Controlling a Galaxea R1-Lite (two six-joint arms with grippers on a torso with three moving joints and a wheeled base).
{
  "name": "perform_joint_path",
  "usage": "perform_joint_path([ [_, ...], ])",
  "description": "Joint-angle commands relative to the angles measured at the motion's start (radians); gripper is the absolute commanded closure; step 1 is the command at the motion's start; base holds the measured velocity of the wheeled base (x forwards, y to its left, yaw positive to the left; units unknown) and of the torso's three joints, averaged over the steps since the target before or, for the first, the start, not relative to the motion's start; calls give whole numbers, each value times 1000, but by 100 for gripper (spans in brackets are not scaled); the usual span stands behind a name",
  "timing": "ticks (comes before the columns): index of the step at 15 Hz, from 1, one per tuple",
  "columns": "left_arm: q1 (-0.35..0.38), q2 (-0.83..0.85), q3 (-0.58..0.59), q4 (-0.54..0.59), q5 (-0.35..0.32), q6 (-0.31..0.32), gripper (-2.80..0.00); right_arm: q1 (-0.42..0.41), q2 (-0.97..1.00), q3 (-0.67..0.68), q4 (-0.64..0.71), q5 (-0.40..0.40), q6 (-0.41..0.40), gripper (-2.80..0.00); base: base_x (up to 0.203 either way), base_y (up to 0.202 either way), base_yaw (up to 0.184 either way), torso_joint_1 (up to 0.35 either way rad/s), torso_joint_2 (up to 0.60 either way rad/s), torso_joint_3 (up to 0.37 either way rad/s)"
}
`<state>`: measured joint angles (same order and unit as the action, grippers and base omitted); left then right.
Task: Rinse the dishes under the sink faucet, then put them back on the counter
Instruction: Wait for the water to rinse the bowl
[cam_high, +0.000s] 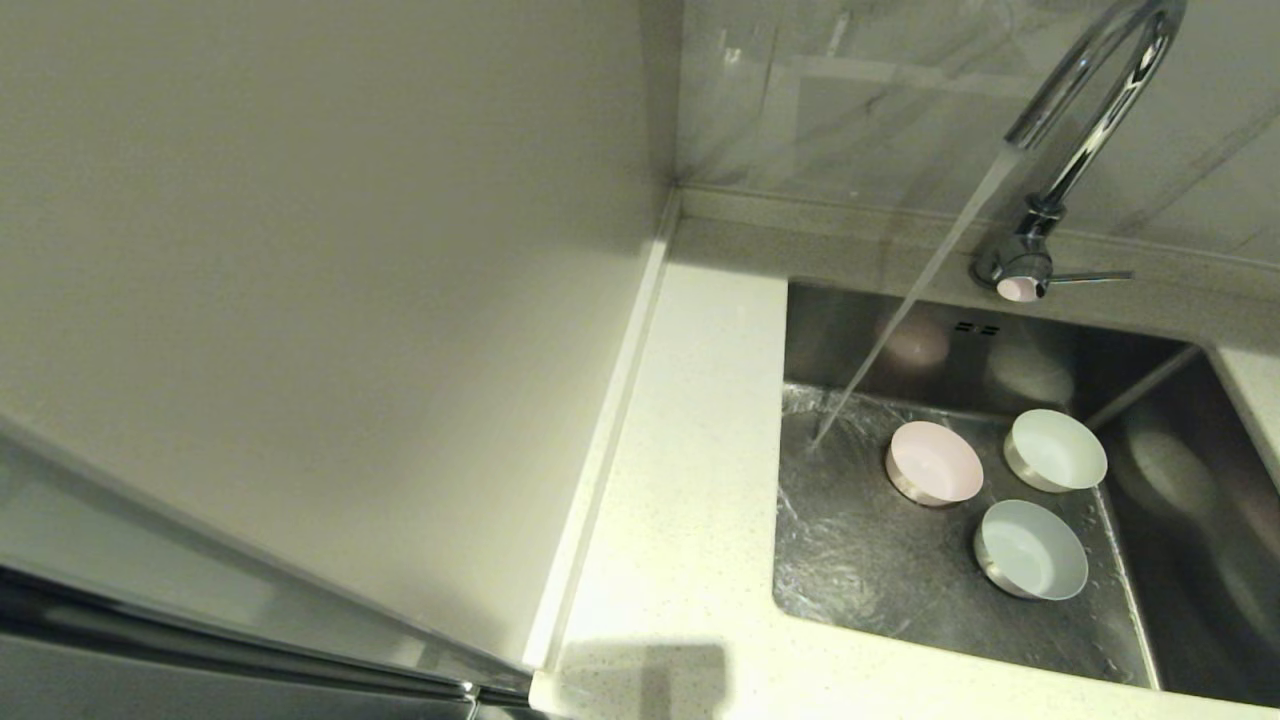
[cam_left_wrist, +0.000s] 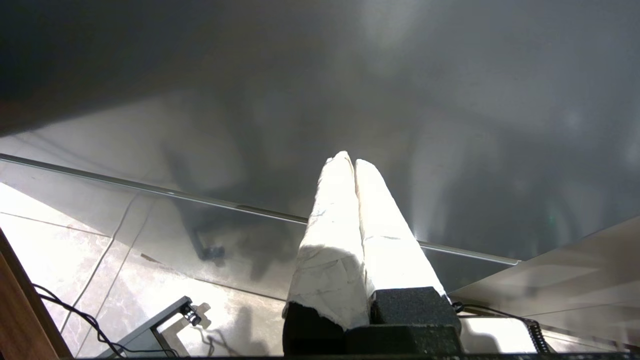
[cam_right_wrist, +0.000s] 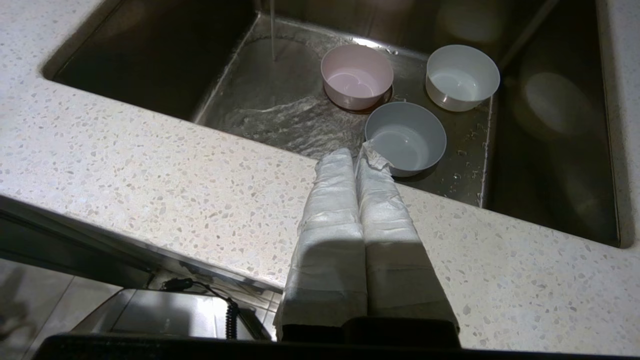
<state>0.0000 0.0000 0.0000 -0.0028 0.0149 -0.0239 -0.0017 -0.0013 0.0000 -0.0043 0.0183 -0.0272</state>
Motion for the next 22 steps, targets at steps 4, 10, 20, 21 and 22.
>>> perform_joint_path([
  [4,0,-3,0,0,0,-1,0,0,1,0,0,2,0,0,0,0,0,0,0,0],
  [10,0,-4,0,0,0,-1,0,0,1,0,0,2,0,0,0,0,0,0,0,0],
  [20,-1,-4,0,0,0,0,0,0,1,0,0,2,0,0,0,0,0,0,0,0],
  [21,-1,-3,0,0,0,0,0,0,1,0,0,0,0,0,0,0,0,0,0,0],
  [22,0,-3,0,0,2,-1,0,0,1,0,0,0,0,0,0,0,0,0,0,0],
])
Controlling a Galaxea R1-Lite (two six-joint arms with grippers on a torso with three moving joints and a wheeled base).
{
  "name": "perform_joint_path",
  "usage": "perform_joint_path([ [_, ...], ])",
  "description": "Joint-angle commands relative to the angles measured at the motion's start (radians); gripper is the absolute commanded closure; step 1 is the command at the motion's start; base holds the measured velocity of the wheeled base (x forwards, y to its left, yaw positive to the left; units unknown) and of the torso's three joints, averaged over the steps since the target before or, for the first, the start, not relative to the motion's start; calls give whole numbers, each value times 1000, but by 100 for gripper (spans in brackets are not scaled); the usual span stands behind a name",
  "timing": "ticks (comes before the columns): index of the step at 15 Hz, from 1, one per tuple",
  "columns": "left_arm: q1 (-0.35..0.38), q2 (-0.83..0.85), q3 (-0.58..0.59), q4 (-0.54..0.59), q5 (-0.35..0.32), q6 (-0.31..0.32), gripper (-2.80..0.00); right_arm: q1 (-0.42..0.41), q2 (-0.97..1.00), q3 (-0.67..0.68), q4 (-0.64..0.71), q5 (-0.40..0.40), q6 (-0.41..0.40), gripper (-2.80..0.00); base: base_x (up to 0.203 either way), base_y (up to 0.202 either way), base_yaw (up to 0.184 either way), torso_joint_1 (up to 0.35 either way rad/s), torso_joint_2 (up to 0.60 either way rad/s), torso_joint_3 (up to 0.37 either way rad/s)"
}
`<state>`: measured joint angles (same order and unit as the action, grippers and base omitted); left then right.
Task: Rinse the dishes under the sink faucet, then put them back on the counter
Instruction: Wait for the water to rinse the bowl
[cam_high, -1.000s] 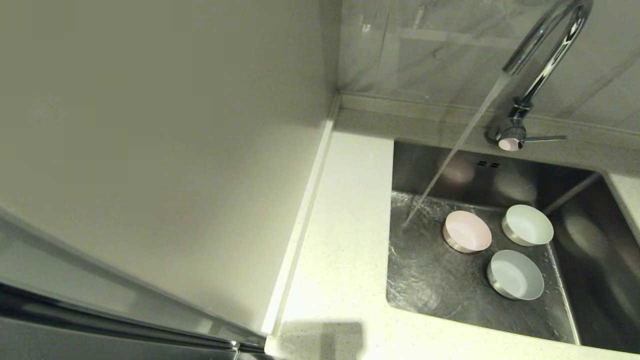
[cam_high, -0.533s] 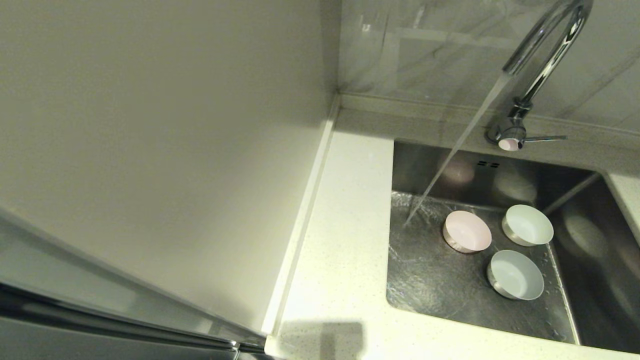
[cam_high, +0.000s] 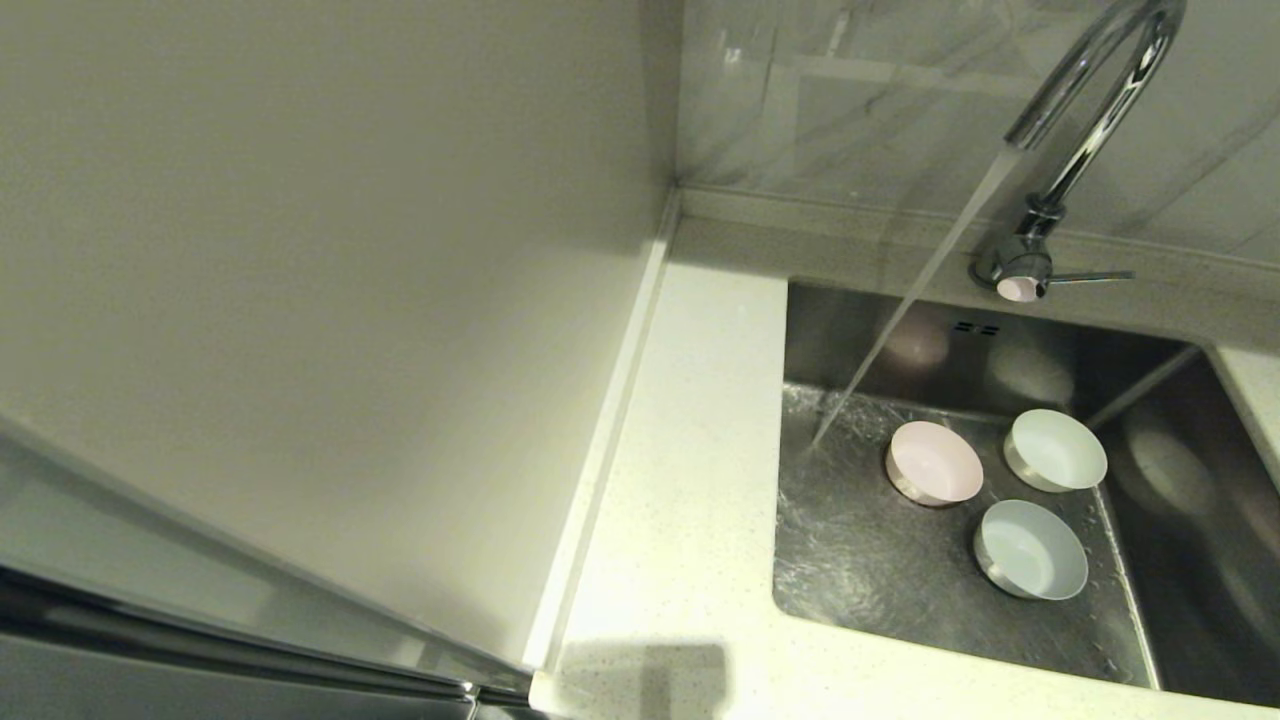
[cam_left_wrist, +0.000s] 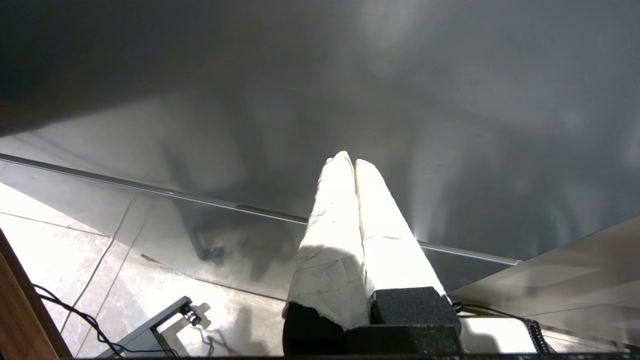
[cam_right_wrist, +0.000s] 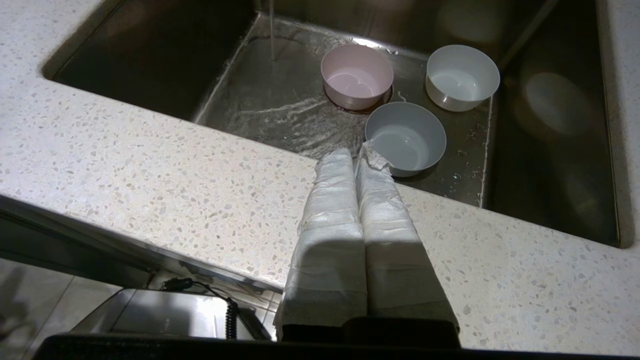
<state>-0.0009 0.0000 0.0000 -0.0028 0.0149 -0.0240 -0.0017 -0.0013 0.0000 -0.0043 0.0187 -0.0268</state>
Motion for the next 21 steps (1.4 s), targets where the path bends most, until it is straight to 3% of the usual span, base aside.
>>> perform_joint_path([
  [1,0,-3,0,0,0,0,0,0,1,0,0,1,-1,0,0,0,0,0,0,0],
  [21,1,-3,0,0,0,-1,0,0,1,0,0,0,-3,0,0,0,0,0,0,0],
])
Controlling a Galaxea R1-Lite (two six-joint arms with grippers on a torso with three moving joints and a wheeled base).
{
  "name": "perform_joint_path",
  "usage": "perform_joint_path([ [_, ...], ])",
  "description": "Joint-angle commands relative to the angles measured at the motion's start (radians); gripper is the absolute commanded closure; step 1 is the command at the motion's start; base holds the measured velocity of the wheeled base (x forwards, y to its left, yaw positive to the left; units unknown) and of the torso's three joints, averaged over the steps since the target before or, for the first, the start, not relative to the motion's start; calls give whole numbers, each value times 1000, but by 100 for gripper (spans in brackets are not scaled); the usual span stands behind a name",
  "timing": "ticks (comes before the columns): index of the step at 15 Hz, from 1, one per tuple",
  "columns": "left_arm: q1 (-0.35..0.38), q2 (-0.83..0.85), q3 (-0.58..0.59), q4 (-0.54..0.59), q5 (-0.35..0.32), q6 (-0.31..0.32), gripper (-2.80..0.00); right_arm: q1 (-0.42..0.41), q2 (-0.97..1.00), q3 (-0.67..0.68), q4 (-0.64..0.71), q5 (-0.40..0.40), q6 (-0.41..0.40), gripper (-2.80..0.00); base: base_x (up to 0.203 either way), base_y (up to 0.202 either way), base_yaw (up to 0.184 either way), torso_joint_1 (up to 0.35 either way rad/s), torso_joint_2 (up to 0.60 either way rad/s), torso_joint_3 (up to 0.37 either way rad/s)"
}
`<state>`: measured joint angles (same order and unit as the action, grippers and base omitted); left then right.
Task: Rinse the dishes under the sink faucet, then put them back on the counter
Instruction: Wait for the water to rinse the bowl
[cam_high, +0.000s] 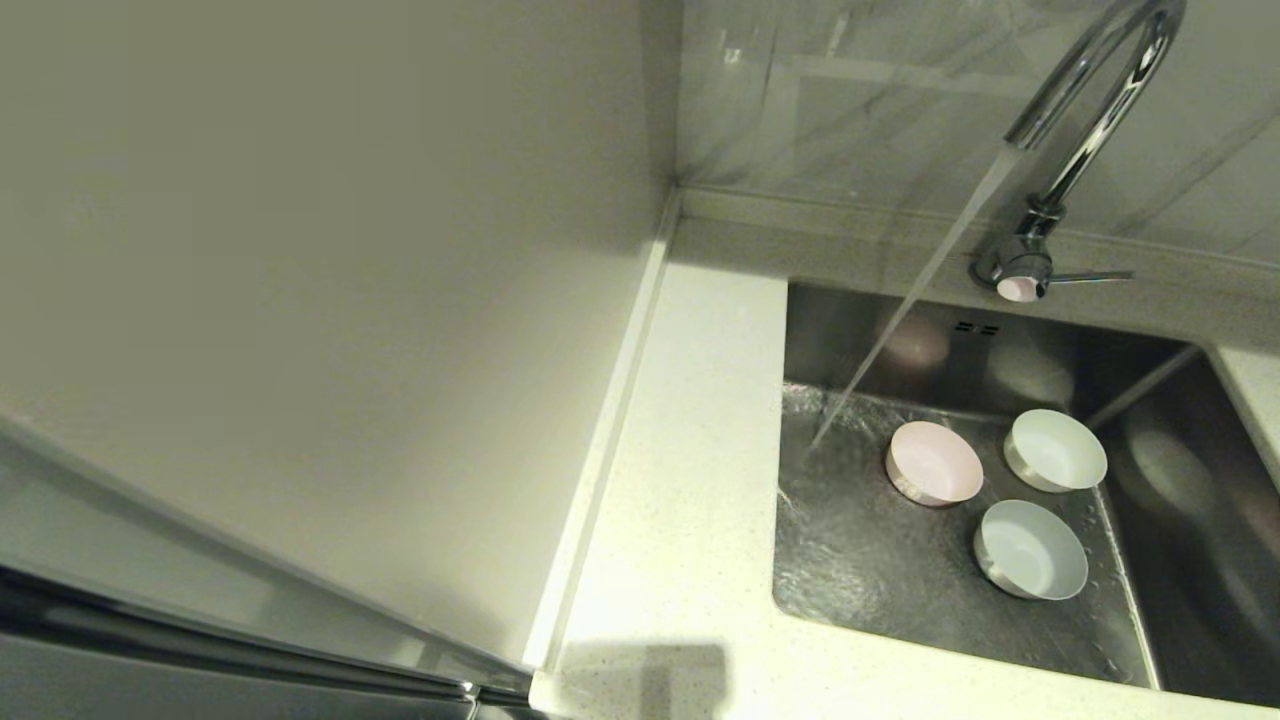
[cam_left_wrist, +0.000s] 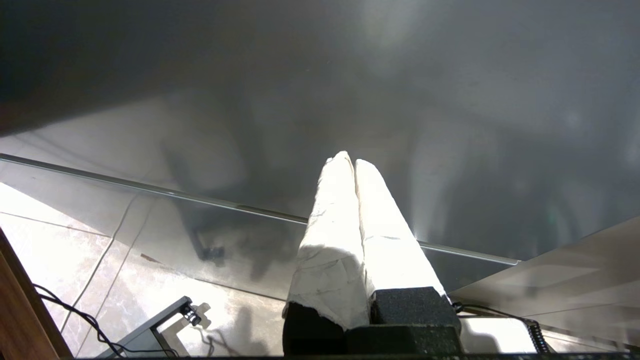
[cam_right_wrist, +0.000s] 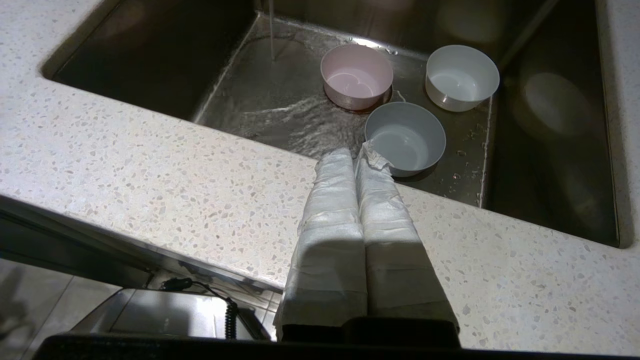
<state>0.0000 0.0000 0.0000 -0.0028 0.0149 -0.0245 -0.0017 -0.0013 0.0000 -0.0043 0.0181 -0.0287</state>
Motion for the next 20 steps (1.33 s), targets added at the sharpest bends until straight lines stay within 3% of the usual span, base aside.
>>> perform_joint_path([
  [1,0,-3,0,0,0,0,0,0,1,0,1,0,-2,0,0,0,0,0,0,0],
  [9,0,-3,0,0,0,0,0,0,1,-5,-46,1,3,0,0,0,0,0,0,0],
  [20,-1,-3,0,0,0,0,0,0,4,-116,-51,20,41,0,0,0,0,0,0,0],
])
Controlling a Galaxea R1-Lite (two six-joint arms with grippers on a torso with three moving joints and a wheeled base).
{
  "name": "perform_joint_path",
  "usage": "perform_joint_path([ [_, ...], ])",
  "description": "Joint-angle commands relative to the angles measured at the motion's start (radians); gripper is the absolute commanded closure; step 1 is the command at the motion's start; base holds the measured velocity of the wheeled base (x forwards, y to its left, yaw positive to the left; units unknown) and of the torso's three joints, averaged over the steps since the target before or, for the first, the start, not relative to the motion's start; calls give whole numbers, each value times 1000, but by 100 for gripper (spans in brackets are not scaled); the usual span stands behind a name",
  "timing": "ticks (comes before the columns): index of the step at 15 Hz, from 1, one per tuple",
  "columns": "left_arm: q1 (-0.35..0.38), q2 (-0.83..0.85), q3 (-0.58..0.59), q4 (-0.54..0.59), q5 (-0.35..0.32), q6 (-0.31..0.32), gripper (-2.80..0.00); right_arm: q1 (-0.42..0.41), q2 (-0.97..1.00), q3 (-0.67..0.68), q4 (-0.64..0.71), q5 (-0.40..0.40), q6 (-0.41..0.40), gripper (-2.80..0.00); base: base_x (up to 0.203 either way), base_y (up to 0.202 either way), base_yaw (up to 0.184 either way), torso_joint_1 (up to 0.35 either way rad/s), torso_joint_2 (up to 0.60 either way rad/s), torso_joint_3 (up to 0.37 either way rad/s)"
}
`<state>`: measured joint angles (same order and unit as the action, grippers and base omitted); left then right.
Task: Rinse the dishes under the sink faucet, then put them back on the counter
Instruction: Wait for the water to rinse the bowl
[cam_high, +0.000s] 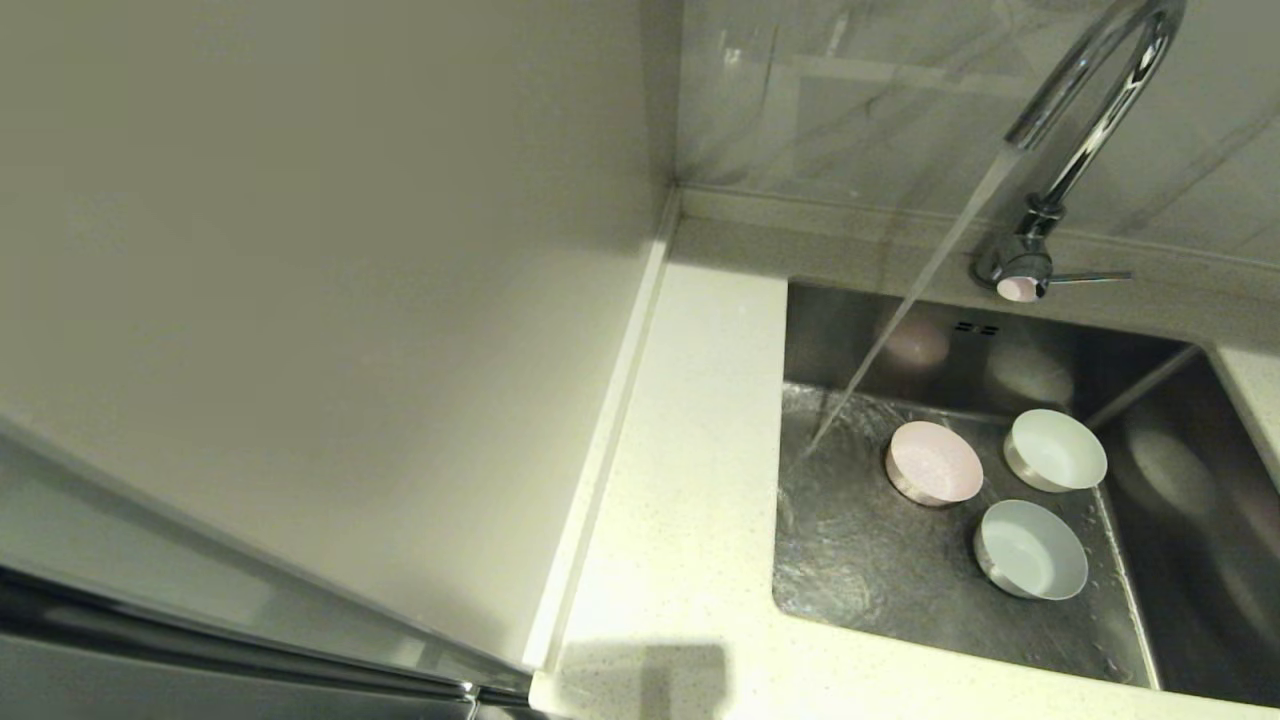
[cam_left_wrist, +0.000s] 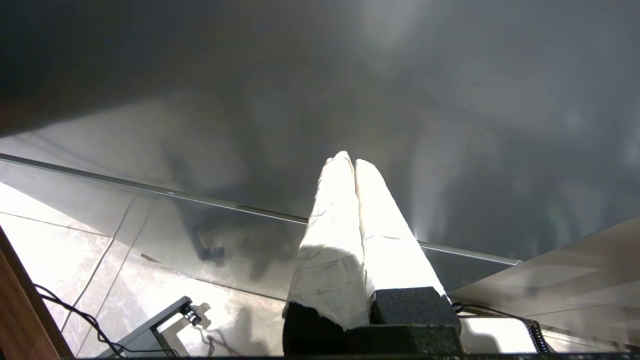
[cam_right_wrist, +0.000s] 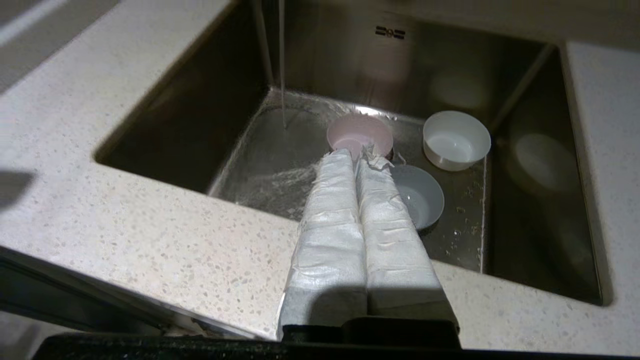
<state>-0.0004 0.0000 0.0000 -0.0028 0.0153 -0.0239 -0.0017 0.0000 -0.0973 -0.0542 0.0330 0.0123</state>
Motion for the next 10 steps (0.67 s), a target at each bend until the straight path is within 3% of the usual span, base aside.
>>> perform_joint_path([
  [1,0,-3,0,0,0,-1,0,0,15,-44,0,19,0,0,0,0,0,0,0,0],
  [6,0,-5,0,0,0,-1,0,-1,238,-331,9,21,6,0,0,0,0,0,0,0],
  [10,0,-3,0,0,0,-1,0,-3,542,-680,39,-23,10,0,0,0,0,0,0,0],
])
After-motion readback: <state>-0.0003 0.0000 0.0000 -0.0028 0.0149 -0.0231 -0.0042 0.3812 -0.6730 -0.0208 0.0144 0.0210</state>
